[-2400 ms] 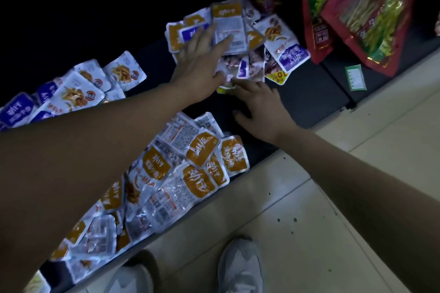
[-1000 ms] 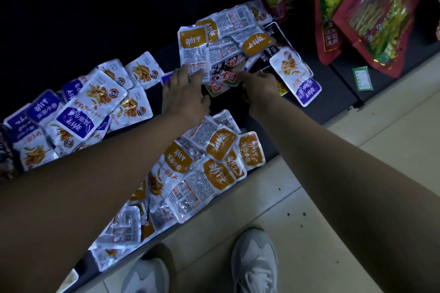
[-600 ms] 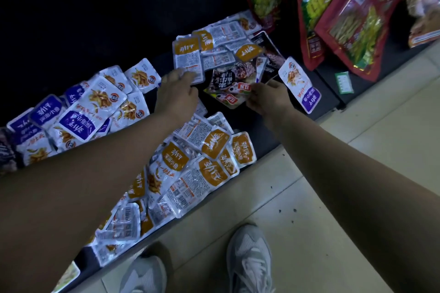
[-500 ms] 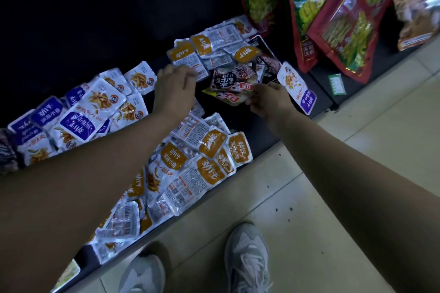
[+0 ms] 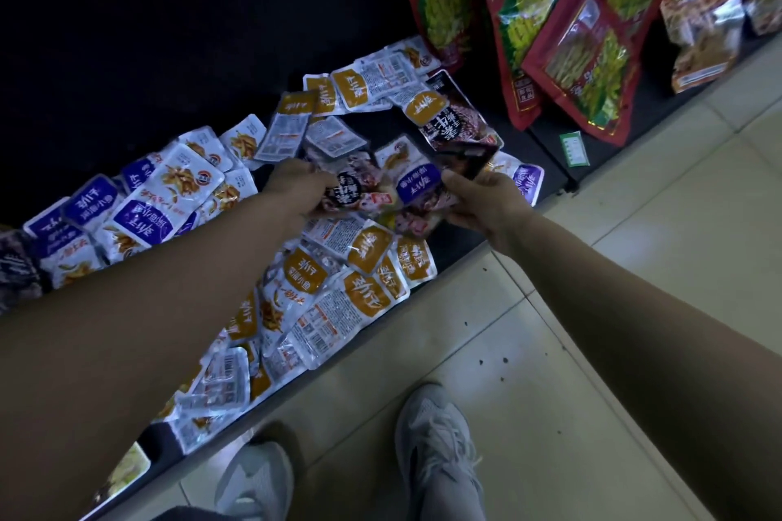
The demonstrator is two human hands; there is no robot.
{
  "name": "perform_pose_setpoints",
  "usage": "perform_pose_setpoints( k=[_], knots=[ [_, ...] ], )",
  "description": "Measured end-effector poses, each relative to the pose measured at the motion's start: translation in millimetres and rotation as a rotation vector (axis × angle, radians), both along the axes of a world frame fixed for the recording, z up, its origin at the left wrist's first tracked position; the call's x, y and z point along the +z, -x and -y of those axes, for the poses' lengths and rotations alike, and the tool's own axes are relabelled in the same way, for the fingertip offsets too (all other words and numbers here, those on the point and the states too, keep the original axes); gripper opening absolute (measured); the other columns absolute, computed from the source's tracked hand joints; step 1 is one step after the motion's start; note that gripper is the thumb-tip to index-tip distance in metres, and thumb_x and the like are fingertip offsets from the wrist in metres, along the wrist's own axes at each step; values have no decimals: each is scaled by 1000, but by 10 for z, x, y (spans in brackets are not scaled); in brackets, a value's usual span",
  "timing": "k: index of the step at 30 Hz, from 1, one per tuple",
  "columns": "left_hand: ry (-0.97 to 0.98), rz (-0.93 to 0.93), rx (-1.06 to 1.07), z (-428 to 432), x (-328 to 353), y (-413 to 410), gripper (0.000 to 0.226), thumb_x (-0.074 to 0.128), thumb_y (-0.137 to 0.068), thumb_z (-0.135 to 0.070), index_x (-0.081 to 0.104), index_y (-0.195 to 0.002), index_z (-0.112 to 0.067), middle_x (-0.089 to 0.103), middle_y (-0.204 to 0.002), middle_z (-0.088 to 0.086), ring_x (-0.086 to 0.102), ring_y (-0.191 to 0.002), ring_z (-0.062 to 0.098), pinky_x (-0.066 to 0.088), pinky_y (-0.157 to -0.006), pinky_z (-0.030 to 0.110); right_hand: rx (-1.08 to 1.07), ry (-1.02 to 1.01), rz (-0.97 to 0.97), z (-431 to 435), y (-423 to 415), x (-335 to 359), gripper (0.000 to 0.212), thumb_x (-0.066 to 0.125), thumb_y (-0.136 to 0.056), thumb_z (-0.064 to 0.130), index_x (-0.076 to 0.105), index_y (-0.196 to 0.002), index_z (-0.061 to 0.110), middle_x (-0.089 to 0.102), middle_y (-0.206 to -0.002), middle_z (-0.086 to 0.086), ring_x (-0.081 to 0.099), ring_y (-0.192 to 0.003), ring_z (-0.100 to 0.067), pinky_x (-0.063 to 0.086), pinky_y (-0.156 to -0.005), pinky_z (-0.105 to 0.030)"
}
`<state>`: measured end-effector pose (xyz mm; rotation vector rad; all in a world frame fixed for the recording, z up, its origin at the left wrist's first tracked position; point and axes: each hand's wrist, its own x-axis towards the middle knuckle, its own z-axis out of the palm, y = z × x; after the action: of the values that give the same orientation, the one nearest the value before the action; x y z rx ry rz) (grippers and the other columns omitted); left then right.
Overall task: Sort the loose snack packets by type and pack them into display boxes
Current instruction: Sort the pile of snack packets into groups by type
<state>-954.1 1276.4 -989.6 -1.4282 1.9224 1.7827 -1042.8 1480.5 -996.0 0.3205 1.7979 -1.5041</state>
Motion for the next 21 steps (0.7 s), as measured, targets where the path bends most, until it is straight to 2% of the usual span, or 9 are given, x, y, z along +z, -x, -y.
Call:
perform_pose_setpoints(
  k=[3, 5, 7, 8, 11, 13, 15, 18, 21],
  knots=[
    [138, 48, -57, 102, -2, -129, 17, 56, -95, -10, 45, -82, -11, 55, -108, 18, 57, -96, 32, 54, -73, 39, -128, -86, -243, 9, 65, 45, 14, 63, -91, 11, 56, -102, 9, 65, -93, -7, 66, -77, -21, 57, -59, -26],
    [143, 76, -107, 104, 41, -185, 13, 56, -95, -12, 51, -107, -11, 53, -125, 19, 56, -105, 34, 50, -88, 44, -223, -211, -405, 14, 105, 61, 15, 64, -86, 13, 54, -97, 11, 63, -90, -7, 65, -84, -26, 58, -70, -41],
    [140, 111, -160, 93, 37, -211, 47, 54, -97, -13, 37, -141, -10, 43, -141, 16, 54, -106, 31, 44, -89, 42, -296, -309, -500, 13, 118, 112, 17, 60, -85, 17, 53, -97, 7, 62, -92, -15, 61, -82, -31, 53, -80, -51],
    [147, 110, -179, 74, 47, -215, 55, 53, -98, -12, 30, -147, -10, 38, -147, 14, 53, -108, 30, 41, -89, 40, -315, -320, -509, 7, 126, 116, 15, 58, -85, 18, 52, -95, 9, 63, -94, -17, 61, -85, -36, 52, -83, -51],
    [124, 84, -176, 17, 92, -240, 59, 52, -97, -6, 27, -150, -12, 29, -154, 10, 43, -124, 30, 39, -95, 40, -258, -141, -302, 10, 106, 178, 9, 60, -90, 14, 52, -87, 17, 65, -98, -16, 66, -85, -33, 56, -81, -46],
    [23, 62, -142, -38, 178, -280, 60, 48, -97, -1, 23, -151, -12, 24, -157, 10, 38, -128, 29, 36, -97, 40, -118, -31, -120, 57, 23, 216, 9, 62, -91, 9, 57, -98, 8, 67, -105, -17, 67, -77, -27, 57, -77, -43],
    [-90, 22, -82, -98, 273, -343, 60, 44, -99, -3, 19, -152, -13, 13, -160, 8, 26, -140, 27, 28, -109, 43, -3, -39, -38, 144, -107, 255, 31, 64, -90, 9, 53, -118, -1, 67, -111, -21, 68, -80, -30, 58, -77, -44],
    [-222, -40, 16, -182, 482, -467, 59, 42, -102, -33, 15, -153, -18, 5, -162, 3, 10, -148, 26, 17, -117, 47, 81, -24, -29, 331, -336, 373, 34, 64, -90, 6, 54, -120, -6, 67, -108, -21, 67, -78, -30, 59, -77, -43],
    [-234, -105, -64, -233, 656, -592, 78, 59, -90, -45, 19, -153, -19, 22, -157, -3, 25, -143, 22, 25, -111, 45, 163, -8, -21, 534, -555, 556, 27, 66, -88, 6, 54, -112, -1, 67, -95, -16, 64, -69, -25, 59, -66, -36]
  ],
)
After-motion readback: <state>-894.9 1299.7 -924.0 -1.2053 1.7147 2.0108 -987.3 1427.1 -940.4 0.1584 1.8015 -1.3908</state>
